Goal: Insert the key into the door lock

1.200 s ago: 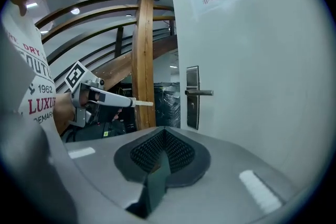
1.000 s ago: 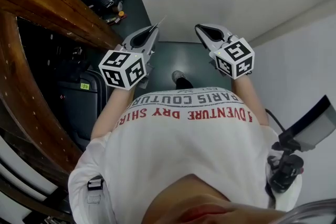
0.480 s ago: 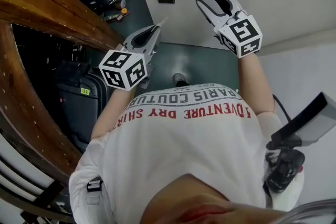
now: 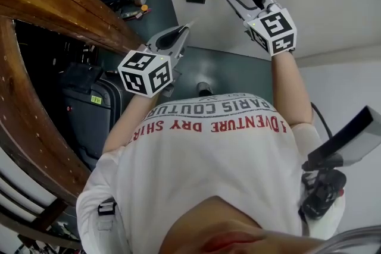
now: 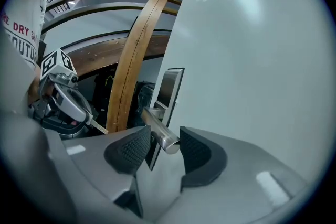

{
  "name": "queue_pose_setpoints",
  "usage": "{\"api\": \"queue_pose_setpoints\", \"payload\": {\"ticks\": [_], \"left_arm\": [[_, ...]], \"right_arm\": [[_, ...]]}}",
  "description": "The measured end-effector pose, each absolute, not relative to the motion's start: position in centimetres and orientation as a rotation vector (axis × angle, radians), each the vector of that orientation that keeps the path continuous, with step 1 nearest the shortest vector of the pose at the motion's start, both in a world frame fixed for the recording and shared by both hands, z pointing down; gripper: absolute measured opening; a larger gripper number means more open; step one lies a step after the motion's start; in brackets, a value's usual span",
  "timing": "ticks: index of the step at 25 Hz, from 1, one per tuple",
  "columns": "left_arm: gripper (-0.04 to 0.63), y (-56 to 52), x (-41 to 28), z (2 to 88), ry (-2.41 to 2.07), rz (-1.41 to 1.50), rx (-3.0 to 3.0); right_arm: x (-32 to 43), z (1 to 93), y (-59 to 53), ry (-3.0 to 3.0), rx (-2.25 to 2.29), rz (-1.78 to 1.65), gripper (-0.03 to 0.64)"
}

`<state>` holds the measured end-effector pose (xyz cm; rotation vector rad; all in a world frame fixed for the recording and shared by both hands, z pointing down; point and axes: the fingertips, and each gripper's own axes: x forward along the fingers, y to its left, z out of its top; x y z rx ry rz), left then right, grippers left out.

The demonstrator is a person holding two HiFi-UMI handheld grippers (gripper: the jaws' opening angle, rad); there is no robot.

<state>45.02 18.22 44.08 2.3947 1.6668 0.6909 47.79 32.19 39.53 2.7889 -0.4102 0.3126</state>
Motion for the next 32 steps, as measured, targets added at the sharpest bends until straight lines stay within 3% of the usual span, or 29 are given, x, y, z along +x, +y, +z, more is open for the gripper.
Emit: {"api": "queue_pose_setpoints", "payload": {"ticks": [20, 32], "left_arm": [[0.023, 22.5, 52.4, 46.9, 0.971, 0.703, 1.700], [0.023, 24.1, 54.1, 48.7, 0.825, 0.676, 1.578]], "right_arm": [[47.9, 39.2, 32.3, -0.405, 2.817, 0.328, 0.163], [47.9, 39.4, 32.4, -0.427, 2.824, 0.338, 0.161]]}}
